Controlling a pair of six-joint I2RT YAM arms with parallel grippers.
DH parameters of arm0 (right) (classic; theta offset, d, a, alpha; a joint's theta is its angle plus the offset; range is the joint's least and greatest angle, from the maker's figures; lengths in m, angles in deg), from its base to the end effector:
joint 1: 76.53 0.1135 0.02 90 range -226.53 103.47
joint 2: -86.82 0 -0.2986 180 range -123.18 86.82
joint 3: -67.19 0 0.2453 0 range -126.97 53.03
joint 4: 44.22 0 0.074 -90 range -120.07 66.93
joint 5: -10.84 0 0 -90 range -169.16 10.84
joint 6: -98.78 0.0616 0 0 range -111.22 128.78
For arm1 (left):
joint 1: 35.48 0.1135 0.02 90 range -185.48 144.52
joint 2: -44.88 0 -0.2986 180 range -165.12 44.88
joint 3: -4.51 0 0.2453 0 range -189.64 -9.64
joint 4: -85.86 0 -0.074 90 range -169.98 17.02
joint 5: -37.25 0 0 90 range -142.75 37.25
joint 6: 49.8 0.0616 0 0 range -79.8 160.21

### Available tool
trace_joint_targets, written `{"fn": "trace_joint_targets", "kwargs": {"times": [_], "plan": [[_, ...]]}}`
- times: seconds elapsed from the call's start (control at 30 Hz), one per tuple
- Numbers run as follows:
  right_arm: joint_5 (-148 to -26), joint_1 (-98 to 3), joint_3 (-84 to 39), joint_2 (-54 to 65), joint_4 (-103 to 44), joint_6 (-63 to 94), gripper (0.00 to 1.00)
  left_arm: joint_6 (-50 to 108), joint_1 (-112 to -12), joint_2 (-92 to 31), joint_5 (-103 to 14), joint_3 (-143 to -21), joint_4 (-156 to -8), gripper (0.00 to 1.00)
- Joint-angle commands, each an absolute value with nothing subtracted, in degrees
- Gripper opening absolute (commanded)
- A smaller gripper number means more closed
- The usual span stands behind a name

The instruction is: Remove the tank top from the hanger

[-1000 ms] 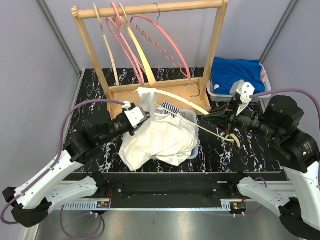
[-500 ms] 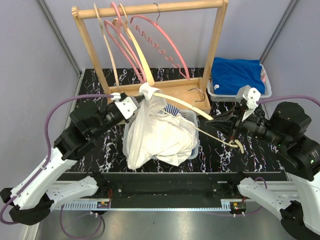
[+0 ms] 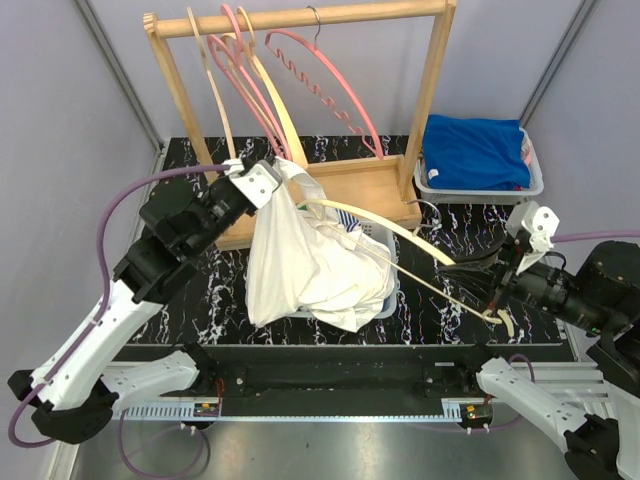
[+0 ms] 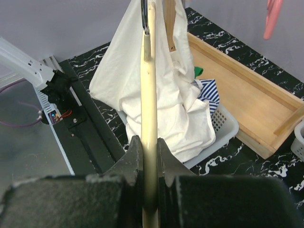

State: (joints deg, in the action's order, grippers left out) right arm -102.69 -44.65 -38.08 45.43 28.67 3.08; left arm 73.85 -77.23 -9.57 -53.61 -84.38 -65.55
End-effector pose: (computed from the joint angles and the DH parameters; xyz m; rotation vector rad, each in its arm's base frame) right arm 0.0149 0.0382 0.5107 -0.8521 1.5451 0.6884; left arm 0.1376 -0.1216 0.5090 0.8890 1.1702 -0.1040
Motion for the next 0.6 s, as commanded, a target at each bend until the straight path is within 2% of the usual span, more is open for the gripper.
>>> {"fn": "trace_joint_targets", "kwargs": {"times": [0.0,0.13,0.3,0.37,0.47,0.57], "plan": [[-101.76,-44.62,-40.31,47.97,30.93,5.0,0.0,75.18,-76.35,-11.89,-54.86,-87.51,-71.02,0.0],[-100.35,-44.63,-40.57,50.96,28.03,5.09,0.0,77.2,-75.73,-17.49,-53.02,-91.19,-72.86,0.0],[-101.75,-44.62,-42.07,51.49,28.2,5.17,0.0,76.94,-75.03,-28.4,-47.4,-111.29,-68.74,0.0],[-101.32,-44.71,-41.98,52.19,28.2,5.26,0.0,75.89,-75.12,-30.96,-44.5,-113.61,-68.12,0.0],[-99.12,-44.62,-42.33,54.21,26.81,5.09,0.0,72.64,-75.12,-29.74,-40.72,-109.34,-65.66,0.0],[-95.87,-44.62,-41.89,56.31,24.35,4.56,0.0,71.15,-75.12,-24.65,-36.5,-96.77,-65.92,0.0]]}}
